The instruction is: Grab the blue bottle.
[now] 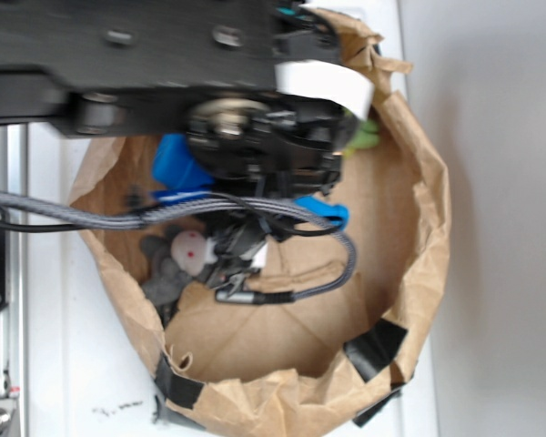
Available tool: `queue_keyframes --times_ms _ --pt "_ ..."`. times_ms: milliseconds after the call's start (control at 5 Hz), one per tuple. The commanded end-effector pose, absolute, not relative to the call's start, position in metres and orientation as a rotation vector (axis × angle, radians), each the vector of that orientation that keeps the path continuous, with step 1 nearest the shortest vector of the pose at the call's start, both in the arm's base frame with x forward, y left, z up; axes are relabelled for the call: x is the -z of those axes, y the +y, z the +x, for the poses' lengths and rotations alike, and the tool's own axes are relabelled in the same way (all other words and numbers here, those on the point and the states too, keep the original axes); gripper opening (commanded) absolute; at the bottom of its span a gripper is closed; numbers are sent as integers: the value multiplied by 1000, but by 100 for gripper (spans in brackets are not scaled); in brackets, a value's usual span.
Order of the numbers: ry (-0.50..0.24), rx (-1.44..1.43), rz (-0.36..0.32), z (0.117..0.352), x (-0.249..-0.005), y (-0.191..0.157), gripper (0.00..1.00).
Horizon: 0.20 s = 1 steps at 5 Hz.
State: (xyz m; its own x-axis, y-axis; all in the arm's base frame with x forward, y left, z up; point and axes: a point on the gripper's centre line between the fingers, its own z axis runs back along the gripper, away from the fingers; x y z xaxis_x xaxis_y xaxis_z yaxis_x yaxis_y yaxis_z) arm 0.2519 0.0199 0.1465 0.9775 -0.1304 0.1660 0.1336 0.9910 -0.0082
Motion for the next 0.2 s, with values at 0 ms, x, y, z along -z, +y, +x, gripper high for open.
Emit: queue_keyframes --times_ms 0 --pt "-295 110 0 252 -169 13 0"
